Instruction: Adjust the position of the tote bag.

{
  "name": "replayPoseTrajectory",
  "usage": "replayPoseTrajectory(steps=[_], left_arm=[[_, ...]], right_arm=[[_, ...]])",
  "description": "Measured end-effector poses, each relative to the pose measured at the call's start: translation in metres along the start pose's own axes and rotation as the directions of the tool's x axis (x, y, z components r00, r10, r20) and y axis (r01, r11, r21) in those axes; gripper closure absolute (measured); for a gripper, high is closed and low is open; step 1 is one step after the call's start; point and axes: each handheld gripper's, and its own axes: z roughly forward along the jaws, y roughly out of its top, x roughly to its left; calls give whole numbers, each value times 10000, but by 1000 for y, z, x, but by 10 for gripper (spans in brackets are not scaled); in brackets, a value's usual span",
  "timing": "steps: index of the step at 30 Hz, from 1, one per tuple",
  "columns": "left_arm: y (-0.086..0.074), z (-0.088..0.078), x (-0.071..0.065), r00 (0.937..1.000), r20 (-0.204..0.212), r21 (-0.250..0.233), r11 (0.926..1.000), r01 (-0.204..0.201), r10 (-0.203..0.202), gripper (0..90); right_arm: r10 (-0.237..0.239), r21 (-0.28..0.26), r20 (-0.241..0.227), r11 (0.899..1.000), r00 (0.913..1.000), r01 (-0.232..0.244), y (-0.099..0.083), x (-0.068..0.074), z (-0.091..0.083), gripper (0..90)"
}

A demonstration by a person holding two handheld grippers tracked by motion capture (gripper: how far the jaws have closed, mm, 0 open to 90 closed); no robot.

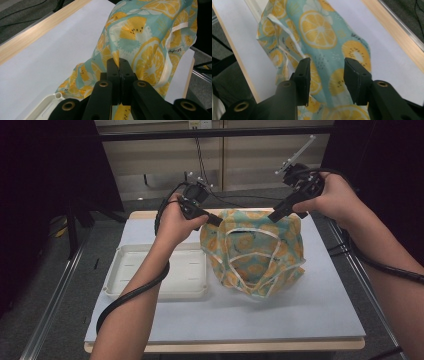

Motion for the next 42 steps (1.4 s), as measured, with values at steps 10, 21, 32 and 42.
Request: replayPoseTrajectory(steps=[10, 21, 32, 42], left_arm=[[-1, -1, 2, 10000, 30, -34, 10000, -37, 37, 893], [3, -10, 4, 9999, 52, -319, 9994, 152, -150, 892], [17, -14, 3, 9999, 2, -749, 9971, 116, -116, 876], [10, -26, -6, 9999, -129, -994, 9950, -67, 55, 602]], right_arm=[[-394, 738, 203, 9966, 9990, 378, 1, 1, 15, 852], [-221, 76, 128, 9997, 9997, 220, 9, -2, -13, 900], [515, -880, 362, 9950, 9980, -482, 6, -24, -23, 900], [865, -288, 394, 9959, 9955, -854, -3, -32, -1, 900]])
